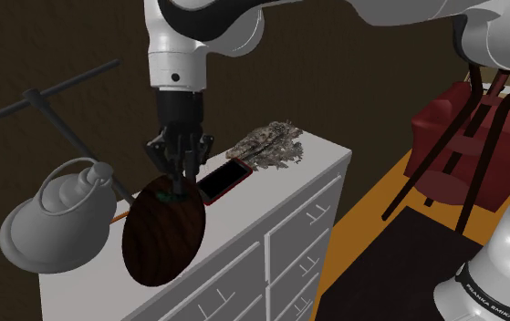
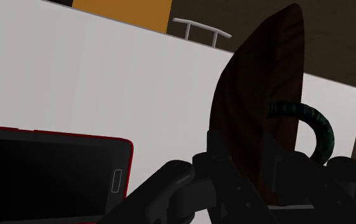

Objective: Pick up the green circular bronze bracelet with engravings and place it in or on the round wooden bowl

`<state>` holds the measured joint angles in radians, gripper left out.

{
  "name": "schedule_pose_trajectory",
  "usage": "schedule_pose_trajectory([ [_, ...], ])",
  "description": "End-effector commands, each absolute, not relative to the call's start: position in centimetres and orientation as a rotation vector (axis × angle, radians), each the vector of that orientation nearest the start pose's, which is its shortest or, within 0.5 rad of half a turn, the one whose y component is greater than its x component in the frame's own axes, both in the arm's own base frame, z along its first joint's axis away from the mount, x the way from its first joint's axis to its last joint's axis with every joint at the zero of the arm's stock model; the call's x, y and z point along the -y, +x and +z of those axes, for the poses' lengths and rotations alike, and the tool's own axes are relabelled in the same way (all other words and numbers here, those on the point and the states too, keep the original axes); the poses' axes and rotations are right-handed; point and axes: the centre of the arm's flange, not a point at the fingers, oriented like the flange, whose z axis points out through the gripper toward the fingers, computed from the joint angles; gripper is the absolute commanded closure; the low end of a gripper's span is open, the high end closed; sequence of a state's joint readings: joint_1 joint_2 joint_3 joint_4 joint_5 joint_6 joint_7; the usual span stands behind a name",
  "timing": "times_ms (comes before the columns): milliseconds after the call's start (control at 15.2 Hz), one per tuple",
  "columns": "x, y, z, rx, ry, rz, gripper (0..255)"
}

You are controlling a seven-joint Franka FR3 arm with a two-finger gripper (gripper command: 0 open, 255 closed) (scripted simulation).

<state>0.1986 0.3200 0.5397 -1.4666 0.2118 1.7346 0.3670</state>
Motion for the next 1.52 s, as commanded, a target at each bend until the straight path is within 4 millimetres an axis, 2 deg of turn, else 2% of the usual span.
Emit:
schedule_pose_trajectory([
  [0,-41.6,49.5,51.4,0.439,-2.781,0.286,255],
  [462,-41.6,49.5,47.7,0.439,-2.781,0.286,255],
  [924,-41.6,49.5,47.7,0.439,-2.781,0.286,255],
  [990,-41.6,49.5,47.7,0.440,-2.781,0.286,0],
  [1320,-41.6,49.5,47.7,0.439,-2.781,0.286,0],
  [1452,-40.9,50.1,50.2,0.439,-2.781,0.286,0],
])
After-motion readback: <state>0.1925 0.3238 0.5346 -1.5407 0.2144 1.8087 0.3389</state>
